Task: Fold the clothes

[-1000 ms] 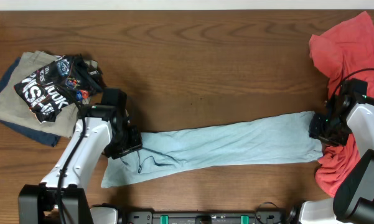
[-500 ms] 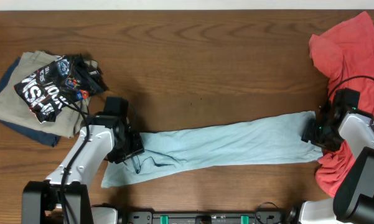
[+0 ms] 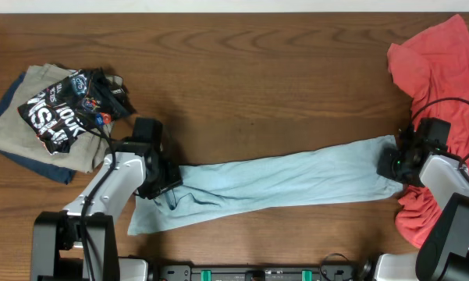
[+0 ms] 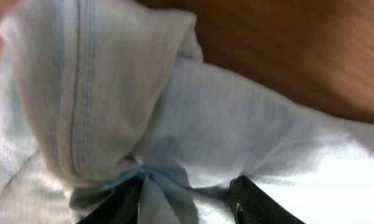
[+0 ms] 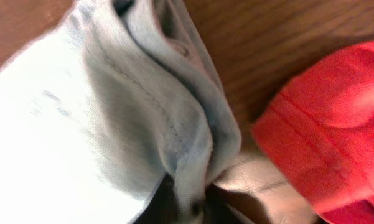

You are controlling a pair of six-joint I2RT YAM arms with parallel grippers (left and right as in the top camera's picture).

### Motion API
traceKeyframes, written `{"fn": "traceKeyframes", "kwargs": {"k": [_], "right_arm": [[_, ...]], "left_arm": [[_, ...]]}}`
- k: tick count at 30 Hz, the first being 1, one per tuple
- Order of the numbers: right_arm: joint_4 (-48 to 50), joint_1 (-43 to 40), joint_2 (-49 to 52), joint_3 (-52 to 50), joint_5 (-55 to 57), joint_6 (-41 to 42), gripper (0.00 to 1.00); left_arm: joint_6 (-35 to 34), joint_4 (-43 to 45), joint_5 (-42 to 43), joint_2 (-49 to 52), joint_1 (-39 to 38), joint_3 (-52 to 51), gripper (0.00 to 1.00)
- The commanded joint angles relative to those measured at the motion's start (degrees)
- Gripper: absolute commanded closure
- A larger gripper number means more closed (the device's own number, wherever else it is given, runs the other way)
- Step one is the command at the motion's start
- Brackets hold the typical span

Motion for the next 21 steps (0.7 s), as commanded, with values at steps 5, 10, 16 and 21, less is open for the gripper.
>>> {"fn": "traceKeyframes", "kwargs": {"k": [5, 10, 16, 21], "right_arm": [[4.2, -0.1, 2.4, -2.1, -4.4, 3.6, 0.99], [9.0, -0.1, 2.4, -2.1, -5.0, 9.2, 0.99], [13.0, 0.0, 2.4, -2.1, -6.1, 9.2, 0.99], [15.2, 1.2, 2.4, -2.1, -8.0, 10.9, 0.99]], "left_arm": [[-1.5, 11.6, -2.5, 3.8, 0.9, -0.5, 0.54], [-3.1, 19.5, -3.5, 3.8, 2.0, -0.5, 0.54], [-4.0, 22.0, -3.2, 3.8, 2.0, -0.5, 0.54], [-4.0, 22.2, -3.1, 3.8, 2.0, -0.5, 0.54]]}}
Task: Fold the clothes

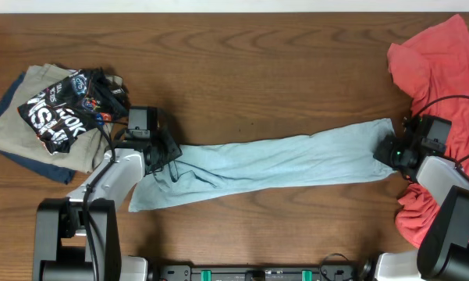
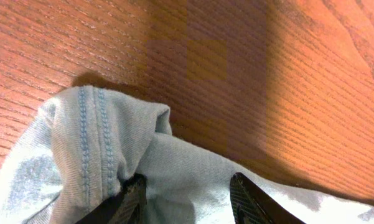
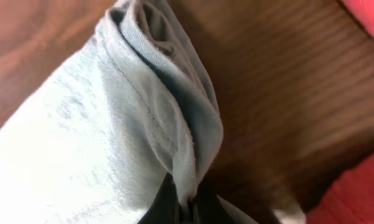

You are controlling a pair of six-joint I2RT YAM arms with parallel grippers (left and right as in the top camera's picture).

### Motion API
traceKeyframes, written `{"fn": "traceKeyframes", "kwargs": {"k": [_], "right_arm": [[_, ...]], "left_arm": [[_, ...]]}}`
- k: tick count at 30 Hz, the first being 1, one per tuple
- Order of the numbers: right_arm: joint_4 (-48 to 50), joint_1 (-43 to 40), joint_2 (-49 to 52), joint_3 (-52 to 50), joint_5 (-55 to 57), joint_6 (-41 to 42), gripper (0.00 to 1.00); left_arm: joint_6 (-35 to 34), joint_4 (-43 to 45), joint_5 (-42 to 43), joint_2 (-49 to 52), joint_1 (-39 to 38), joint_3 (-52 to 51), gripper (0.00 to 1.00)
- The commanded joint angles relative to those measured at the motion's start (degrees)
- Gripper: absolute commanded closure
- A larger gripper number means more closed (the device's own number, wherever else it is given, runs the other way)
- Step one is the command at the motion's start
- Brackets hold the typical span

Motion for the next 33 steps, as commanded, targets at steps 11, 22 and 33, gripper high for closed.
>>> {"fn": "traceKeyframes", "kwargs": {"k": [11, 22, 33], "right_arm": [[0.1, 1.2, 0.5, -0.4, 0.5, 0.4, 0.99], [0.1, 1.2, 0.5, -0.4, 0.5, 0.5, 0.99], [-0.7, 1.2, 0.5, -0.4, 0.5, 0.5, 0.99]], "left_arm": [[6.0, -13.0, -3.4, -8.4, 0.3, 4.2, 0.52], [5.8, -25.0, -5.2, -11.3, -1.0, 2.0, 0.53], [4.7, -14.3, -4.6, -0.4, -2.0, -3.7, 0.67]]}}
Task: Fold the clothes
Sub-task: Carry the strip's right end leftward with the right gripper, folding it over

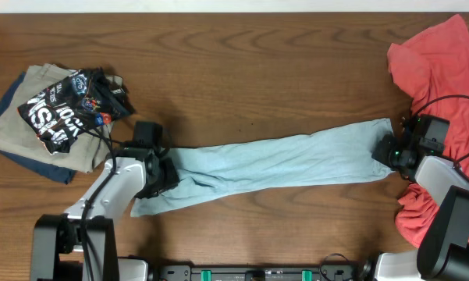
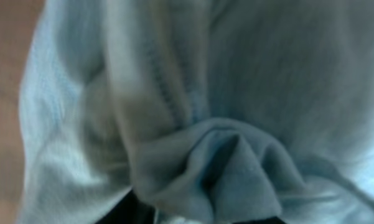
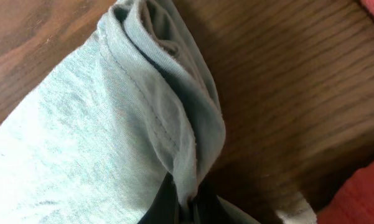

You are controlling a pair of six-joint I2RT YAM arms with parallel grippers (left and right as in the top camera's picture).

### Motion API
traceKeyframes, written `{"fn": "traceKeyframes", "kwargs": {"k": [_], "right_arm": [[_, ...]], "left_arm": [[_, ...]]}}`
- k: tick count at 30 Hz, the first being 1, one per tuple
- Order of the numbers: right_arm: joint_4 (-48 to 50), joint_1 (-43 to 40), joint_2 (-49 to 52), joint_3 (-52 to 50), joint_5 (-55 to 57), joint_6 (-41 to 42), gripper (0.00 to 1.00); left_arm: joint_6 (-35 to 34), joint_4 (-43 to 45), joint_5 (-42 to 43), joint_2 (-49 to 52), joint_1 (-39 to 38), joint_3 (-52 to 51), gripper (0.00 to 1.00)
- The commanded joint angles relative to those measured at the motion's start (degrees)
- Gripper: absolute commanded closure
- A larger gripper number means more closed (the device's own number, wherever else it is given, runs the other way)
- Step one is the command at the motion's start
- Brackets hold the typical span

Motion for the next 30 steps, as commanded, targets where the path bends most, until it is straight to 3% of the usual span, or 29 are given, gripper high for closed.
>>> {"fn": "traceKeyframes", "kwargs": {"k": [1, 6, 12, 23, 30], "right_arm": [[-0.3, 0.5, 0.5, -0.3, 0.2, 0.1, 0.99], [0.0, 0.7, 0.5, -0.3, 0.2, 0.1, 0.99], [0.2, 0.7, 0.5, -0.3, 0.2, 0.1, 0.99], [0.0, 0.6, 0.4, 0.5, 1.9, 0.1, 0.99], [-9.2, 0.7, -0.3, 8.0, 6.6, -2.8, 0.99]], "left_arm": [[0.3, 5.2, -0.8, 5.0, 0.0, -1.1, 0.67], [-0.1, 14.1, -0.8, 10.4, 2.0, -0.5, 0.67], [-0.1, 15.2, 0.0, 13.0, 6.4, 3.1, 0.67], [2.4, 2.4, 8.3, 9.4, 7.1, 6.2, 0.5], [4.0, -5.5, 8.5, -1.5, 7.1, 6.2, 0.41]]}}
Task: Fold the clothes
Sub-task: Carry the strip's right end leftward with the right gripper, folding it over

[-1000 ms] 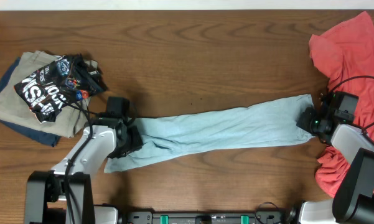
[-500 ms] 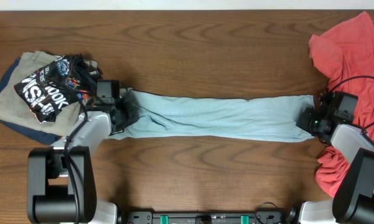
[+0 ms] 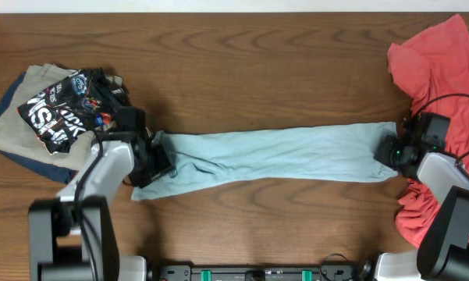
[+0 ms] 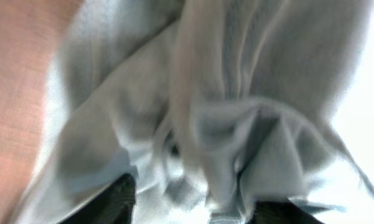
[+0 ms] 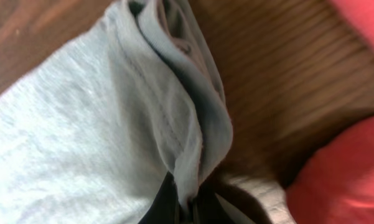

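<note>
A light blue garment point(image 3: 273, 156) lies stretched in a long band across the wooden table point(image 3: 257, 70). My left gripper point(image 3: 147, 162) is at its left end. In the left wrist view a thick bunch of the blue cloth point(image 4: 224, 124) sits between the dark fingers point(image 4: 121, 199), and the gripper point(image 4: 193, 205) is shut on it. My right gripper point(image 3: 389, 152) holds the right end. In the right wrist view it point(image 5: 187, 208) is pinched shut on a folded hem of the cloth point(image 5: 174, 112).
A stack of folded clothes topped by a black printed shirt point(image 3: 62, 109) lies at the far left, just behind my left arm. A crumpled red garment point(image 3: 437, 55) covers the right edge of the table and shows beside the right gripper point(image 5: 342, 168).
My left gripper has moved to the left and slightly toward the back with the cloth's end. The blue garment now lies straighter and more level. The right gripper has shifted slightly right.
At first the blue garment ran slanted, its left end sagging toward the front edge, with a gripper on each end. The left gripper then stood farther back, then came forward again. Now it is farther left and the band is pulled out nearly straight.
</note>
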You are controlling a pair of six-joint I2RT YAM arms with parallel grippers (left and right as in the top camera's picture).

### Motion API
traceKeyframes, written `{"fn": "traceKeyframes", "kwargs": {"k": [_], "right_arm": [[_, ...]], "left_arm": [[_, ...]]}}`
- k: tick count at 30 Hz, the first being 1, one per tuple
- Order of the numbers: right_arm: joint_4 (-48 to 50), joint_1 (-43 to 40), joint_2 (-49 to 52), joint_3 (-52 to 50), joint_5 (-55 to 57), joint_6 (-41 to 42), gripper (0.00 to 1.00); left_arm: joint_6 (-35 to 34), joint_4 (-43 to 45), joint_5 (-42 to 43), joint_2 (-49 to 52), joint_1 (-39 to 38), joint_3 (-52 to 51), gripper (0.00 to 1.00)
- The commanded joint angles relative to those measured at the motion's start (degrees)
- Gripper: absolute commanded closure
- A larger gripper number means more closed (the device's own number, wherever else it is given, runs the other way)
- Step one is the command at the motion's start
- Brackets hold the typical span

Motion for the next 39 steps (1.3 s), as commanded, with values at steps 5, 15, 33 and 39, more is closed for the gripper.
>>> {"fn": "traceKeyframes", "kwargs": {"k": [5, 15, 33, 39], "right_arm": [[-10.8, 3.3, -0.3, 11.4, 0.6, -2.3, 0.99], [-21.4, 19.1, -0.3, 15.0, 0.7, -5.2, 0.99], [-21.2, 38.8, -0.3, 15.0, 0.6, 4.0, 0.99], [-20.0, 41.6, -0.3, 15.0, -0.4, 6.7, 0.99]], "left_arm": [[1.1, -4.4, 0.4, -11.1, 0.2, -0.2, 0.38], [1.1, -6.4, 0.4, -11.4, 0.2, -0.3, 0.37], [1.1, -6.4, 0.4, -11.4, 0.2, -2.7, 0.36], [1.1, -6.4, 0.4, -11.4, 0.2, -3.0, 0.36]]}}
